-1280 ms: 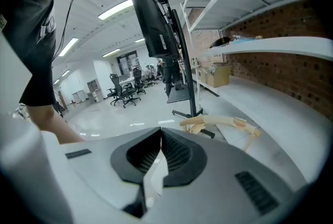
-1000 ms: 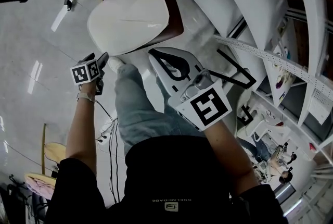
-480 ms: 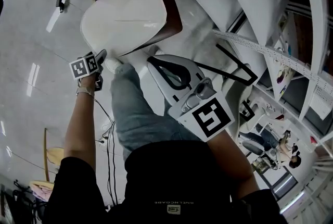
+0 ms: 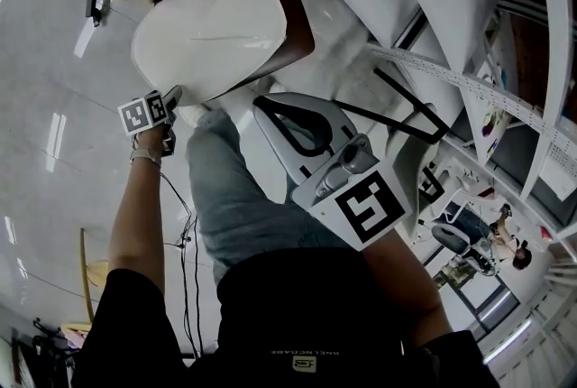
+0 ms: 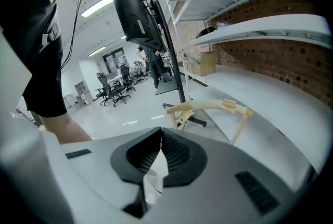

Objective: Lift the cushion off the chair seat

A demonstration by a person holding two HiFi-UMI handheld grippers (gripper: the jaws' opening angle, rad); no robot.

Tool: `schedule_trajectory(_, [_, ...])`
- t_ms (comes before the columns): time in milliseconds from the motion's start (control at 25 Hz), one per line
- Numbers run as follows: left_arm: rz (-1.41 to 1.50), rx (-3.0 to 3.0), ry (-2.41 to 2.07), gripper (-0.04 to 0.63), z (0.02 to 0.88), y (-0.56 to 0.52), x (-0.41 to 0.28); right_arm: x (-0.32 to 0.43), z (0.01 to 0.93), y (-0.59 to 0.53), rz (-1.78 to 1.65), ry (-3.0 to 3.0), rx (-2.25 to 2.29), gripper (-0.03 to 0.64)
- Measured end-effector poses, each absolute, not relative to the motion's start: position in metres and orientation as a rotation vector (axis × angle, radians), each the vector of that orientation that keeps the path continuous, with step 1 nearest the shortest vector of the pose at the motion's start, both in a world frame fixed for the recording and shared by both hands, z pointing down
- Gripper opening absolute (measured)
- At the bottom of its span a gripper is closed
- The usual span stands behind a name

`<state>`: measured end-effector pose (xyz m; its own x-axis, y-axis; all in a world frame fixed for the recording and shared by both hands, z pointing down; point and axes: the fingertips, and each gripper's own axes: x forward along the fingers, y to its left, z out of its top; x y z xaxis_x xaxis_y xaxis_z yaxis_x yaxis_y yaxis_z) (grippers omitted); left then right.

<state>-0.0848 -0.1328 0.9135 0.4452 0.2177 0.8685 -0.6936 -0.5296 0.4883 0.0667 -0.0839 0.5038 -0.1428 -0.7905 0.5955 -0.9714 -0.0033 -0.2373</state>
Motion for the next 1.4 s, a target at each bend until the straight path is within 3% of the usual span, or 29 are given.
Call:
schedule_trajectory(320, [1.286, 1.747, -0.404, 0.316, 0.925, -0.131, -0.083, 0.085, 0.51, -0.081, 0.919, -1.945, 1.896, 0.011])
schedule_trajectory(520, [1.256, 1.704, -0.434, 0.36, 0.927, -0.13, -0.089, 0.094, 0.512, -0.077, 0.929, -1.935, 1.92, 0.011])
schedule_trajectory(800, [1.168, 1.682, -0.438, 0.35, 0.928, -0.129, -0.086, 0.099, 0.518, -0.072, 0.946, -1.931, 1.938, 0.011])
schedule_trajectory(1200, [1.326, 1.781, -0.537, 0.157, 0.914, -0.133, -0.093, 0.099, 0.508, -0.074, 0.941, -1.956, 1.938, 0.011])
schedule_trajectory(1400, [1.371, 1.826, -0.562, 0.095, 0.904, -0.137, -0.098, 0.098, 0.501, -0.072, 0.929, -1.972, 1.929, 0.011])
